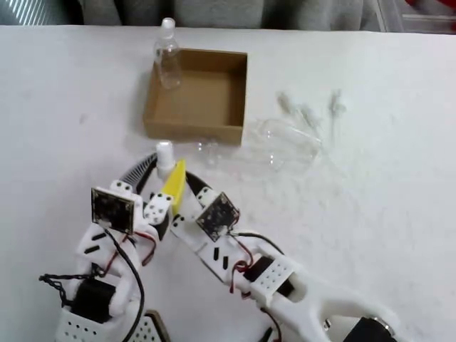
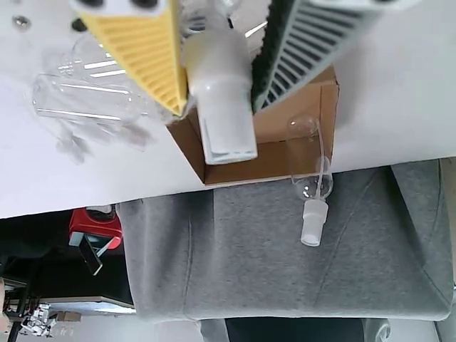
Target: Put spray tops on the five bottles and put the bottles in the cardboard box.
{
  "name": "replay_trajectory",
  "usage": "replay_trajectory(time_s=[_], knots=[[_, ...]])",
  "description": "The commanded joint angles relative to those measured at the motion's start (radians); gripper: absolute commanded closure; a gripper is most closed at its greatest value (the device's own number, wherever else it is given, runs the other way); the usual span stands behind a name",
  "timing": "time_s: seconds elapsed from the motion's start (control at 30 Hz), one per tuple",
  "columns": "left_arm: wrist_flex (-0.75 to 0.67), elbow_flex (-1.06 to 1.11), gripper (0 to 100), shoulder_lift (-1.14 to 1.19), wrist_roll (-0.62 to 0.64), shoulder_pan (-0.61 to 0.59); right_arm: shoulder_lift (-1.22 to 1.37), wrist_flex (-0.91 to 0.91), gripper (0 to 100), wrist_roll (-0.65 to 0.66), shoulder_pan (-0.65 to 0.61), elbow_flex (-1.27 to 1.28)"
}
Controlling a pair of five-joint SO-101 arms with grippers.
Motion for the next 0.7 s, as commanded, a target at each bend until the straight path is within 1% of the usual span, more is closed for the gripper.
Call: replay_trajectory(time_s=[0.0, 0.07, 0.2, 0.27, 0.33, 0.6, 0.67], knots=[[-0.038, 0.000, 85, -0.004, -0.051, -0.018, -0.024, 0.067, 98.2, 0.000, 0.039, -0.100], [-0.072, 0.018, 86, -0.004, -0.066, -0.018, -0.024, 0.079, 98.2, 0.000, 0.041, -0.106], [-0.219, 0.089, 93, -0.004, -0.069, -0.018, -0.025, 0.077, 98.2, 0.000, 0.044, -0.106], [-0.253, 0.109, 94, -0.004, -0.106, -0.018, -0.028, 0.077, 98.2, 0.000, 0.056, -0.106], [-0.255, 0.115, 94, -0.004, -0.132, -0.018, -0.030, 0.077, 98.2, 0.000, 0.058, -0.106], [-0.249, 0.117, 94, -0.004, -0.129, -0.018, -0.027, 0.077, 98.2, 0.000, 0.062, -0.106], [-0.244, 0.118, 90, -0.004, -0.126, -0.018, -0.027, 0.077, 98.2, 0.000, 0.062, -0.106]])
